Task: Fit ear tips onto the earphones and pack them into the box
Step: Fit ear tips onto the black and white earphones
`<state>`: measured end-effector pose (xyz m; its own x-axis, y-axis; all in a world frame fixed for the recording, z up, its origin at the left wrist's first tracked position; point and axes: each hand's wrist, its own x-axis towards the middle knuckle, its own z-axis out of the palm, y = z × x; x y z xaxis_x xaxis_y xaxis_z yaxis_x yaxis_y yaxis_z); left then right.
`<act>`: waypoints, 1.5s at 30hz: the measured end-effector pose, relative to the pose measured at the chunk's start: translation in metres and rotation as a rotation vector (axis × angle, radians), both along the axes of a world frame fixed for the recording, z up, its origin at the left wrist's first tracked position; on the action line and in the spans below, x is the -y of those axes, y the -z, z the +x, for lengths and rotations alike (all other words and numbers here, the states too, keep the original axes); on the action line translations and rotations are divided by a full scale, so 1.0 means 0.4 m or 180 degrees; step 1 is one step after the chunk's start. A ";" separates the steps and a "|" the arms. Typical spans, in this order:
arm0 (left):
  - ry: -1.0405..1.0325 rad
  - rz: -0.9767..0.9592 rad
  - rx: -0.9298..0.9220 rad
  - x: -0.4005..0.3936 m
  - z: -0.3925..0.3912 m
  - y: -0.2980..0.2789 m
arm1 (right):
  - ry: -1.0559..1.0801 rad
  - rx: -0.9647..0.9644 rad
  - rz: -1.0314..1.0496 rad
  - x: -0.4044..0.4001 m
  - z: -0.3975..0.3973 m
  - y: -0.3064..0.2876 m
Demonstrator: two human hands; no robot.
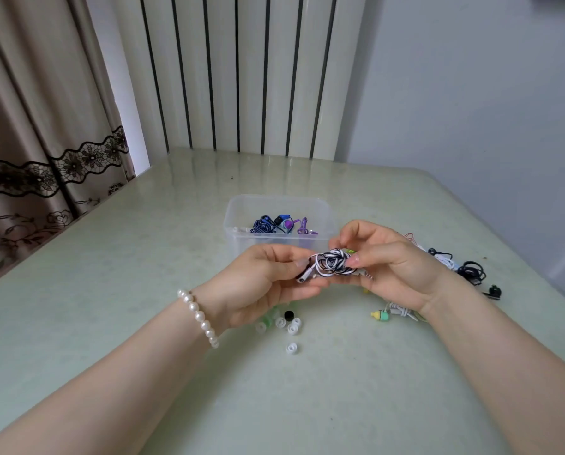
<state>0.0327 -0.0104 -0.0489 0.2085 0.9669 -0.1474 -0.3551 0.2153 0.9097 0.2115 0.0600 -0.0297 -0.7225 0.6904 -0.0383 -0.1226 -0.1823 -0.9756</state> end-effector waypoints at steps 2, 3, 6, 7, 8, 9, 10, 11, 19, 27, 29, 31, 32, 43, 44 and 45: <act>-0.0198 -0.0011 -0.0048 -0.003 -0.004 0.002 | 0.0102 0.0335 0.0260 -0.005 0.002 0.005; -0.0322 -0.0040 -0.0055 -0.005 -0.005 0.002 | 0.0159 0.0495 0.0395 -0.006 0.002 0.006; -0.0505 -0.0059 -0.0245 -0.006 -0.003 0.004 | 0.0153 0.0661 0.0545 0.003 -0.015 0.016; -0.0519 -0.0041 -0.0356 -0.004 0.000 0.004 | 0.0146 0.0725 0.0615 0.009 -0.023 0.019; -0.0533 -0.0020 -0.0442 -0.003 0.005 0.006 | 0.0161 0.0845 0.0773 0.014 -0.029 0.024; -0.0555 -0.0002 -0.0479 -0.001 0.010 0.006 | 0.0176 0.0994 0.0952 0.019 -0.034 0.026; -0.0599 -0.0003 -0.0471 0.000 0.014 0.009 | 0.0166 0.1065 0.1057 0.022 -0.040 0.032; -0.0645 -0.0006 -0.0436 0.000 0.017 0.009 | 0.0184 0.1076 0.1103 0.026 -0.044 0.034; -0.0397 -0.0061 -0.0476 0.008 0.021 -0.002 | 0.0339 0.1213 0.1079 0.007 -0.021 0.031; -0.0156 0.1053 -0.3566 0.002 -0.015 0.011 | 0.0088 0.1451 0.0927 -0.005 0.012 0.021; 0.0085 0.1217 -0.3919 0.009 -0.007 0.009 | 0.0040 0.1547 0.0952 -0.006 0.014 0.023; 0.0345 0.1342 -0.4098 0.013 -0.001 0.009 | -0.0014 0.1596 0.1033 -0.009 0.015 0.028; 0.0422 0.1381 -0.4194 0.015 0.002 0.007 | -0.0048 0.1602 0.1065 -0.010 0.015 0.031; 0.0402 0.1326 -0.4356 0.008 -0.016 0.016 | -0.0079 0.1480 0.0777 -0.011 0.009 0.049; 0.0365 0.1315 -0.4267 0.008 -0.016 0.016 | -0.0091 0.1455 0.0734 -0.012 0.010 0.051; 0.0306 0.1311 -0.4162 0.007 -0.016 0.014 | -0.0107 0.1441 0.0710 -0.011 0.011 0.052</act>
<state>0.0264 -0.0133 -0.0546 0.2088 0.9779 0.0051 0.8027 -0.1744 0.5703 0.2158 0.0646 -0.0506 -0.6894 0.6941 -0.2070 0.3241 0.0401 -0.9452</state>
